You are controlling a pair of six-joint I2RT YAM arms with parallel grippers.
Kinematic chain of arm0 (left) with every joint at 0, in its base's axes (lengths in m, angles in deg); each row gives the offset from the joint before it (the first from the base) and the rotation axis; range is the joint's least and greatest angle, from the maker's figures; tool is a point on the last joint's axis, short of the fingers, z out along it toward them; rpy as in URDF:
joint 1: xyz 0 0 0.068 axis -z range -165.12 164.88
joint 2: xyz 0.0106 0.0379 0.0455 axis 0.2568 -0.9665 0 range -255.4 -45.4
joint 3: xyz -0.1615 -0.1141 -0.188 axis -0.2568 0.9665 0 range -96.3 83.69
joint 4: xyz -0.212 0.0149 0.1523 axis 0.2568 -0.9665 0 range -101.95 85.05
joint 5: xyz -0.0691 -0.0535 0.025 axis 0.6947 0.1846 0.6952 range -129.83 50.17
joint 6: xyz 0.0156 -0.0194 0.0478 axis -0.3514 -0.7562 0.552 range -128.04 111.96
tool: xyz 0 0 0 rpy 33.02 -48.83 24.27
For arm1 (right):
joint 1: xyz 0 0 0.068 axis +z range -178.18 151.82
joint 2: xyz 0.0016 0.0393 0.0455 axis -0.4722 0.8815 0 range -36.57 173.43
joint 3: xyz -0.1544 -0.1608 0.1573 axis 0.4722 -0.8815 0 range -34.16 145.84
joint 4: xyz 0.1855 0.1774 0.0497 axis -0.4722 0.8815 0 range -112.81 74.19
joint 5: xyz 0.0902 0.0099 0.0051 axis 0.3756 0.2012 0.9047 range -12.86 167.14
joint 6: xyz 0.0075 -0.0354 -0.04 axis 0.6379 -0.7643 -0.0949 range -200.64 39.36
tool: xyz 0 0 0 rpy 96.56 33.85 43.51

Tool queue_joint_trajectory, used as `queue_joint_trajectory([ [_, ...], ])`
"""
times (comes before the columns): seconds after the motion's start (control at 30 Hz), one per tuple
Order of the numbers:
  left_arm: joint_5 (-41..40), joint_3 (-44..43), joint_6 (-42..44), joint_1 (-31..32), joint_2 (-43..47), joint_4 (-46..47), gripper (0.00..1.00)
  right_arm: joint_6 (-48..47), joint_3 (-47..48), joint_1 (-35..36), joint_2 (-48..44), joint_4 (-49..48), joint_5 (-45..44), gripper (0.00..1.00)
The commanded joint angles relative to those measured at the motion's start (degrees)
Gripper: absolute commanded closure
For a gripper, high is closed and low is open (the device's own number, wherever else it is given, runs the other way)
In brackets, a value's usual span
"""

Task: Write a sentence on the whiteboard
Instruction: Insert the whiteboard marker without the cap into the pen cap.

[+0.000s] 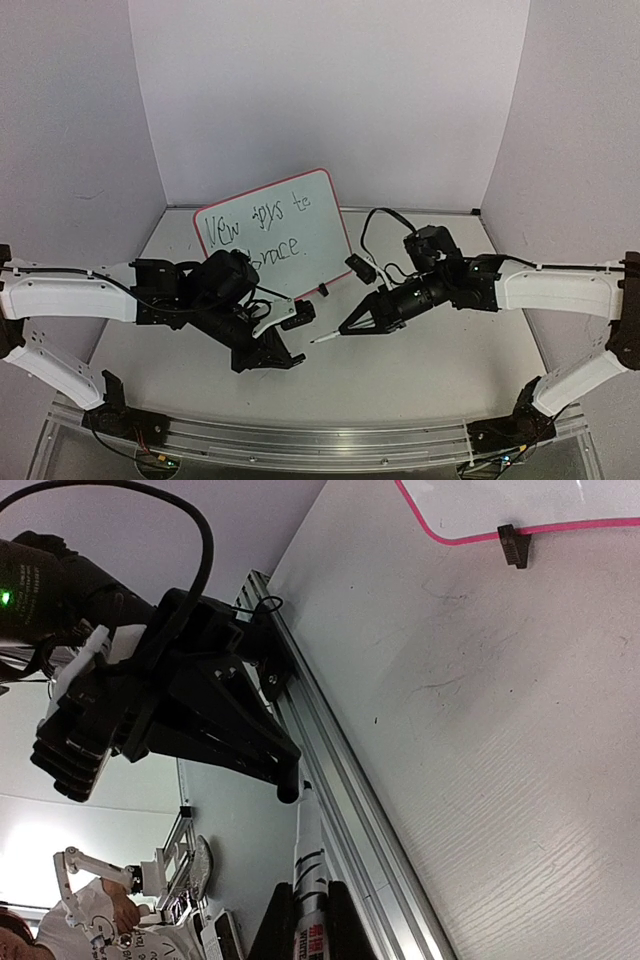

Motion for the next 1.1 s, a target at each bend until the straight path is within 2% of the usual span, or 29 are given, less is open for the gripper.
queue_joint_trajectory([
  [0.0,1.2,-1.8,1.2,-0.3,0.3,0.3,1.00,0.0,2.6,1.1,1.2,-1.8,3.0,1.00],
  [1.07,2.3,-1.8,-0.1,-0.3,0.6,1.6,1.00,-0.4,5.2,3.9,6.0,-2.4,6.0,1.00],
])
